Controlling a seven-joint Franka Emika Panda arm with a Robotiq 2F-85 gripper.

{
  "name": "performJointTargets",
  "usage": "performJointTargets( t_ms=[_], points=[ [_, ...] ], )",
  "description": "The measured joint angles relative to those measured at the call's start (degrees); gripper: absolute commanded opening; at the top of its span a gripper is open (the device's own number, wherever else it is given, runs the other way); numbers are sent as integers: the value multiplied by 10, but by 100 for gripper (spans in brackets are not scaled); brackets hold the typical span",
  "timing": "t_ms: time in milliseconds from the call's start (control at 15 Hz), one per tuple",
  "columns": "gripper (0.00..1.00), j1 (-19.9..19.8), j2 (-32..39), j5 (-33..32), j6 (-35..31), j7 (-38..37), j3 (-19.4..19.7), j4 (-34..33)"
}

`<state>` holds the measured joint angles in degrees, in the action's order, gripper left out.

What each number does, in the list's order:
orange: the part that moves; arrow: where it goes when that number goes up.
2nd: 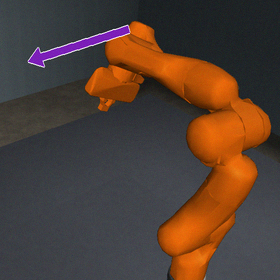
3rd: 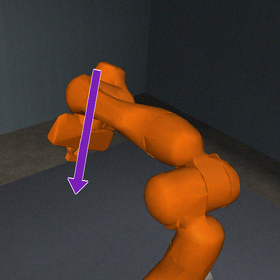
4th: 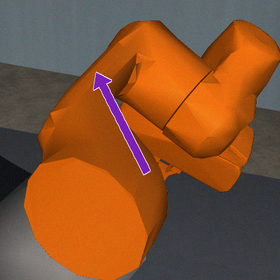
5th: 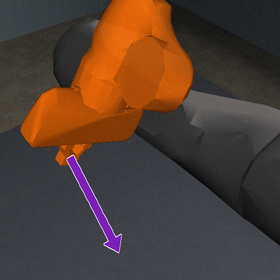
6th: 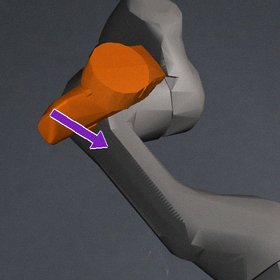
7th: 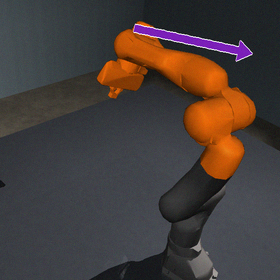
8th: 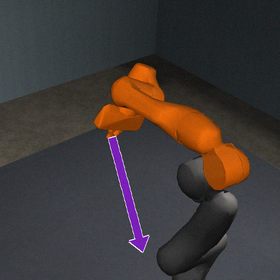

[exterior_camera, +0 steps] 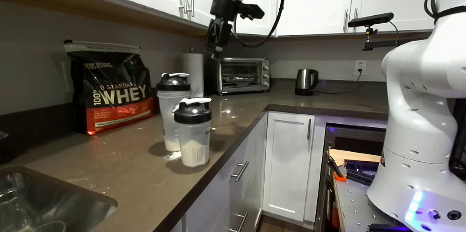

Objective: Remove the lid from the bottle on the right

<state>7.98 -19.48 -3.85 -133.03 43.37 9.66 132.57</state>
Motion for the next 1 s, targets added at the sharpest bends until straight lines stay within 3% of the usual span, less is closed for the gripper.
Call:
performJointTargets(
  t_ms=[267, 333, 400, 467, 600, 667, 1000],
  points=[
    [100, 0, 65, 1, 1, 50, -4, -55],
    [95, -1, 79, 1, 2, 55, -7, -67],
    [79, -3, 93, 2, 3, 59, -11, -78],
    [88, -3, 105, 5, 6, 63, -15, -89],
    [89, -4, 126, 14, 22, 67, -24, -110],
    [97, -4, 133, 19, 36, 68, -29, -121],
    [100, -9, 148, 29, 106, 72, -49, -164]
  ],
)
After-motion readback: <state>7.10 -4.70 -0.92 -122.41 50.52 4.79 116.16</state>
